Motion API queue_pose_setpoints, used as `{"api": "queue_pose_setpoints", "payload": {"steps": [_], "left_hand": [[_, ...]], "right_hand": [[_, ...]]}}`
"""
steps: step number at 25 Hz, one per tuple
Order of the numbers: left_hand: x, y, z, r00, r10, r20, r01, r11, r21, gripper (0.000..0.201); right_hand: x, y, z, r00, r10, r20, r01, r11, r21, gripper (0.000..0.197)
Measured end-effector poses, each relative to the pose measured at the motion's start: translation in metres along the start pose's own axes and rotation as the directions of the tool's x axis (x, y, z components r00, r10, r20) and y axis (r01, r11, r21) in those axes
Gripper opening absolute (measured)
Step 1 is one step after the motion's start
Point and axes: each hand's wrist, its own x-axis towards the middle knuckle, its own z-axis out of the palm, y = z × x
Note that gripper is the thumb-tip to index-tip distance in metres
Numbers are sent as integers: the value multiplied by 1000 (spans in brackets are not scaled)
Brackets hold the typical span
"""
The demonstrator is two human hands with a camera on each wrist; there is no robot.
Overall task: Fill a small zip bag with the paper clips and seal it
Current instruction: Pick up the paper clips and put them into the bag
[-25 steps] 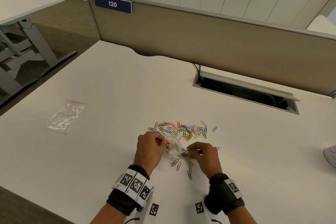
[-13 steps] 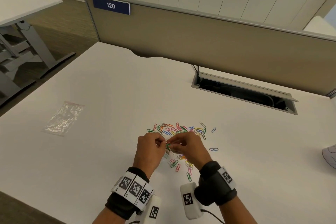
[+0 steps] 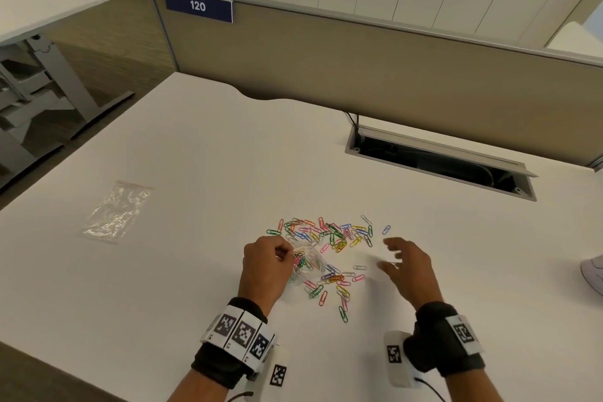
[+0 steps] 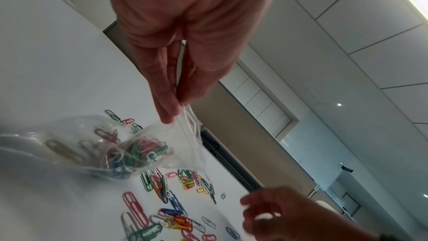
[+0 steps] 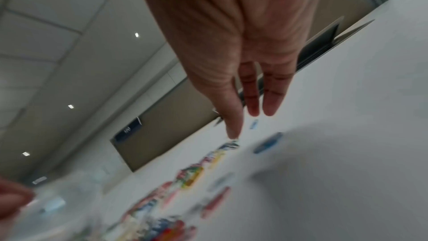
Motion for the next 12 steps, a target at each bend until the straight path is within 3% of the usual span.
{"api": "queue_pose_setpoints", "payload": {"steps": [3,6,9,12], "left_hand": [[1,1,1,1000,9,3,-9,1000,-1,6],[2,1,2,1000,8,2,-8,1000,3,7],[1,0,1,1000,-1,8,1,1000,7,8],[1,0,-1,1000,-11,1,11,1000,4,8]], "right_hand": [[9,27,13,992,117,52,-101,965,-242,41],[15,17,36,998,23,54,-15,989,-147,30],[26,-5,49,994,-59,93,64,996,-56,36],[44,-21,46,995,-76,61,85,982,-166,54]]}}
